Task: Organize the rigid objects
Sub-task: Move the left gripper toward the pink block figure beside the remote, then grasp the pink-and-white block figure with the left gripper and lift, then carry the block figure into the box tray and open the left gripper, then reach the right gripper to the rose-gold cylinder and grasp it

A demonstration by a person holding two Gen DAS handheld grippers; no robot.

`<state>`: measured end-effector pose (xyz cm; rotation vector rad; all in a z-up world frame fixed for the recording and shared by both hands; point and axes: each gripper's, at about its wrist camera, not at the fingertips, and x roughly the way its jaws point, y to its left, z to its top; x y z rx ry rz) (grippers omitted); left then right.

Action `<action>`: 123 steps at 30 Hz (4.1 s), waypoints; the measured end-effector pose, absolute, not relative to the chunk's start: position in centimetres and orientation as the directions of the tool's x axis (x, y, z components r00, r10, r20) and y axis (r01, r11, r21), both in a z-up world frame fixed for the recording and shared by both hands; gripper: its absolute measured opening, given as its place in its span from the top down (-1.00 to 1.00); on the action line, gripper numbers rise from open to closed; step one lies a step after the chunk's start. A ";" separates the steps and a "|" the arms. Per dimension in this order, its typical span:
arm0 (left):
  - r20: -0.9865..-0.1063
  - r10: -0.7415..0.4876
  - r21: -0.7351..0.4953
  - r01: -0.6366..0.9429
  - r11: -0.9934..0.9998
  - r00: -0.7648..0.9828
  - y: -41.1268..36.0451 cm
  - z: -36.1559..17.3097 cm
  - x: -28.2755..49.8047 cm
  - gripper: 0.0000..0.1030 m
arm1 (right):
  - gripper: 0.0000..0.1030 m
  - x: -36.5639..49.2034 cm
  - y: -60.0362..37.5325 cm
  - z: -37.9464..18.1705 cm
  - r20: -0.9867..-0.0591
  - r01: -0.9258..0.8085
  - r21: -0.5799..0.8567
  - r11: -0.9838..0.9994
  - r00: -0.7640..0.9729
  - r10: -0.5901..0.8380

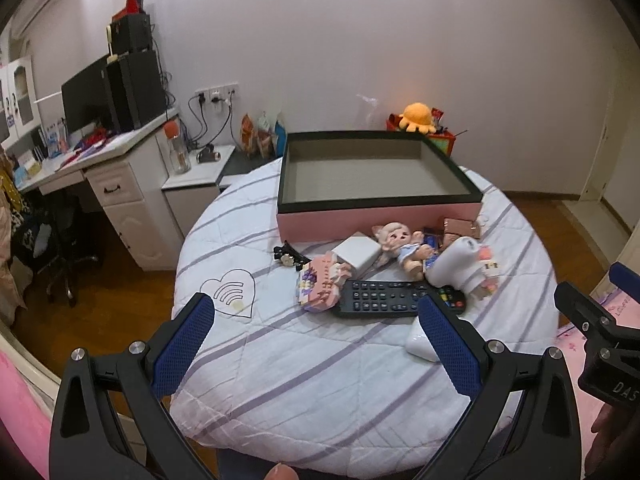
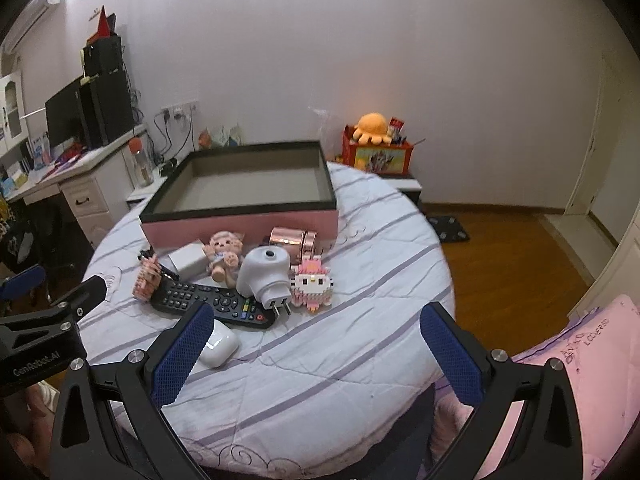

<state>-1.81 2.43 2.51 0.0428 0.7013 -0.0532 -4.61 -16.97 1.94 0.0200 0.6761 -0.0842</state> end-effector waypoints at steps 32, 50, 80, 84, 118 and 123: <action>-0.783 -0.075 -0.046 0.062 0.997 0.618 4.1 -6.7 9.9 -0.64 | -1.00 3.8 -18.4 -5.2 -0.756 0.091 0.010 0.996 0.653 -0.052; -0.760 -0.188 -0.132 0.136 0.982 0.622 3.9 -5.3 7.7 0.00 | -1.00 3.2 -17.5 -4.8 -0.753 0.078 0.006 0.997 0.656 -0.047; -0.831 -0.173 -0.105 0.155 0.982 0.529 -1.6 -4.3 27.1 -0.16 | -1.00 15.2 -21.4 -2.2 -0.792 0.099 0.029 0.995 0.609 -0.037; -0.804 -0.141 -0.077 0.135 0.988 0.577 -1.4 -3.5 26.0 -0.90 | -1.00 15.2 -21.4 -2.5 -0.797 0.093 0.035 0.995 0.603 -0.028; -0.716 -0.067 -0.097 -0.004 0.995 0.695 6.2 0.2 11.2 -0.98 | -1.00 10.1 -17.6 -2.6 -0.790 0.056 0.050 0.997 0.613 0.005; -0.718 -0.096 -0.120 0.013 0.993 0.689 6.2 -1.0 11.4 -0.98 | -1.00 9.2 -17.1 -3.0 -0.807 0.053 0.006 0.999 0.590 -0.026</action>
